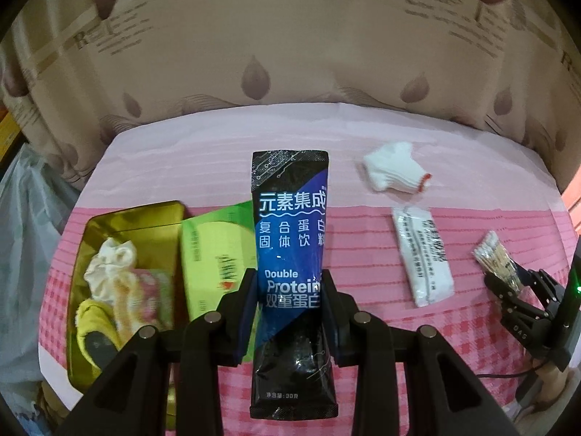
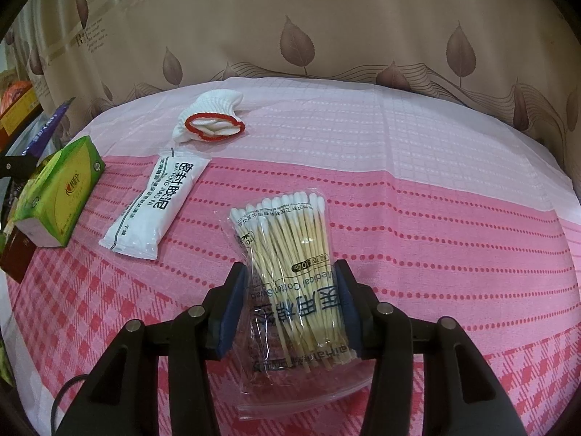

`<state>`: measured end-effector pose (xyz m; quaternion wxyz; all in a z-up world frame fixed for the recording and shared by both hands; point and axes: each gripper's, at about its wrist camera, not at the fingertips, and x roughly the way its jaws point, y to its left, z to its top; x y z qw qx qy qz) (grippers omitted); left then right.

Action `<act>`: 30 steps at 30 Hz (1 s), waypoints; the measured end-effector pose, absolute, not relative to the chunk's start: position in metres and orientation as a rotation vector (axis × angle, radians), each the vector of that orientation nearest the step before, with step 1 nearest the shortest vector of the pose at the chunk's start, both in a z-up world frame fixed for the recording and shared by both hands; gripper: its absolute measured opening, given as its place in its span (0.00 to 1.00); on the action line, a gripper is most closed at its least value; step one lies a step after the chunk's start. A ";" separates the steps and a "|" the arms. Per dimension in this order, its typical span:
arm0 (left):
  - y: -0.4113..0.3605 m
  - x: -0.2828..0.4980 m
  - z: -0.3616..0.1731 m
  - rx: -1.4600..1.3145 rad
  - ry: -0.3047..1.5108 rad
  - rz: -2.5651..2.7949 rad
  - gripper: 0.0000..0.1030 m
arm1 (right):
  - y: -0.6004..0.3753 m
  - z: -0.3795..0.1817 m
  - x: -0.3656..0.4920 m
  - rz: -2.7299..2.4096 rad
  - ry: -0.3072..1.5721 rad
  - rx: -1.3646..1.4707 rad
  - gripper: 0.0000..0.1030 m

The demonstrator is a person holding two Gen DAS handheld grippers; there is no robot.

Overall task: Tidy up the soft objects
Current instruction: 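Carry the black protein sachet into the gold tin with the left tool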

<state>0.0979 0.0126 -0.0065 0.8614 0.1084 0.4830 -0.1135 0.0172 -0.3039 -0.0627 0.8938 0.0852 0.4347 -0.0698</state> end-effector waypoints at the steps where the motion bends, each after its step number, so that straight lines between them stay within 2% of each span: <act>1: 0.018 0.099 -0.006 0.226 1.013 -0.229 0.32 | -0.304 -0.063 0.017 -0.145 0.902 0.176 0.45; 30: 0.168 0.142 -0.035 0.164 1.090 0.029 0.32 | -0.299 -0.065 0.017 -0.152 0.911 0.141 0.49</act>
